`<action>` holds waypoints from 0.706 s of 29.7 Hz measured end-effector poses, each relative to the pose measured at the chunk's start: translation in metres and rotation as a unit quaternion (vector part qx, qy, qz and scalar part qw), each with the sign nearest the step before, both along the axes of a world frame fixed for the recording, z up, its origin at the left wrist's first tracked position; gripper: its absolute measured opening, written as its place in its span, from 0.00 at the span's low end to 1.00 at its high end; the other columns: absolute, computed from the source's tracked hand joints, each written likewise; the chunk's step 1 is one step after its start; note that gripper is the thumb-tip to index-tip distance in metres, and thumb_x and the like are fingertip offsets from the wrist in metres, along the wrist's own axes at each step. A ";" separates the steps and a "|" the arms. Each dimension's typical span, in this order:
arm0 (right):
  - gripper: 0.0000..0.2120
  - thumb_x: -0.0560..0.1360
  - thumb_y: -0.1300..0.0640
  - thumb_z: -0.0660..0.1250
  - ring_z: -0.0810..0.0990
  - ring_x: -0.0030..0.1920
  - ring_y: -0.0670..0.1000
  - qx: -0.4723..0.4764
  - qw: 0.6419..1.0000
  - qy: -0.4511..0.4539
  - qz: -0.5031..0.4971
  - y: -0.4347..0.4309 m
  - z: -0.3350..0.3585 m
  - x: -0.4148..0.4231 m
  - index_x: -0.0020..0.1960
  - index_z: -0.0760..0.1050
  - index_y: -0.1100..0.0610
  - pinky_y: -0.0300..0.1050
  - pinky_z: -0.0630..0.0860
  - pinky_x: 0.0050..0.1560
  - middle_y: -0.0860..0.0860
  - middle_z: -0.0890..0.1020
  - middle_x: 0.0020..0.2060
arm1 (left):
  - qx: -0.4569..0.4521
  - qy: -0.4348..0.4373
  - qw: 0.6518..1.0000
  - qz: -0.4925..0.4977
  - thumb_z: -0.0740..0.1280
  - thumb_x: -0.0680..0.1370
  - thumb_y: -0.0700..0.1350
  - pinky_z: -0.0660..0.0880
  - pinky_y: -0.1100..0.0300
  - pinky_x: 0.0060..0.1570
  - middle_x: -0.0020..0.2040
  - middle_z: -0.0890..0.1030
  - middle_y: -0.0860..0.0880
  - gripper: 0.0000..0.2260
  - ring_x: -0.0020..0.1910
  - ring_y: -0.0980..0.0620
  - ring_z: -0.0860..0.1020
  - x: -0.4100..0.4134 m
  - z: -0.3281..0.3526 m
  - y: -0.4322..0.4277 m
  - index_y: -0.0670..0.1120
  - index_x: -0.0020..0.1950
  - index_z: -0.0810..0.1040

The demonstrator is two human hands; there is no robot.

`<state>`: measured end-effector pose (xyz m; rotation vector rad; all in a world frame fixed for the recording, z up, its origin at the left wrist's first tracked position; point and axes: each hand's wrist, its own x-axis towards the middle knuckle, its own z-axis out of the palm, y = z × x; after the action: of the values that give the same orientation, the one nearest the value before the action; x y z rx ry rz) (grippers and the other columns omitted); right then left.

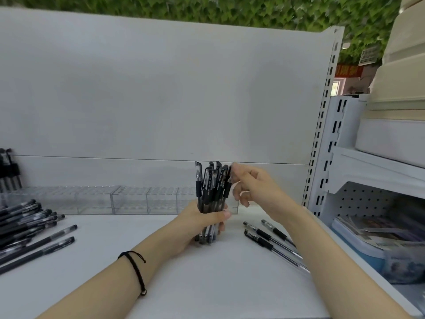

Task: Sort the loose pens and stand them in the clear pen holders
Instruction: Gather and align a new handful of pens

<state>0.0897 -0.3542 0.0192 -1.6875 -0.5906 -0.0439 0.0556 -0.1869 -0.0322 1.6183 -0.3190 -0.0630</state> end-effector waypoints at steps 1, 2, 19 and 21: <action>0.13 0.79 0.47 0.62 0.75 0.30 0.48 -0.009 1.000 -0.010 -0.022 0.001 -0.001 0.001 0.46 0.78 0.56 0.39 0.70 0.27 0.46 0.79 0.33 | -0.006 -0.001 1.000 0.025 0.72 0.74 0.41 0.73 0.60 0.35 0.33 0.77 0.47 0.05 0.31 0.50 0.76 0.002 0.001 0.001 0.44 0.46 0.77; 0.12 0.79 0.48 0.63 0.76 0.31 0.47 -0.039 0.997 -0.038 -0.055 0.002 -0.004 0.003 0.47 0.79 0.54 0.40 0.72 0.29 0.46 0.80 0.35 | -0.010 -0.005 0.999 0.050 0.73 0.74 0.41 0.72 0.59 0.35 0.32 0.76 0.47 0.06 0.30 0.50 0.74 0.005 0.001 0.002 0.43 0.46 0.76; 0.21 0.79 0.45 0.58 0.71 0.63 0.51 -0.521 0.756 -0.363 -0.155 0.141 -0.012 -0.007 0.70 0.66 0.49 0.46 0.66 0.58 0.47 0.73 0.64 | 0.309 -0.085 0.914 0.250 0.70 0.73 0.42 0.75 0.56 0.31 0.35 0.83 0.49 0.07 0.29 0.56 0.82 -0.031 0.034 0.192 0.50 0.43 0.73; 0.21 0.79 0.45 0.58 0.71 0.63 0.51 -0.524 0.752 -0.370 -0.152 0.175 -0.011 -0.007 0.70 0.66 0.49 0.47 0.67 0.58 0.47 0.73 0.64 | 0.338 -0.097 0.898 0.266 0.71 0.74 0.44 0.75 0.59 0.32 0.33 0.81 0.51 0.06 0.30 0.56 0.82 -0.033 0.039 0.226 0.50 0.43 0.73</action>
<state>0.0824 -0.1788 0.0086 -2.8932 -1.0263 -0.7814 0.0226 0.0388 0.0070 2.3627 0.0203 0.4579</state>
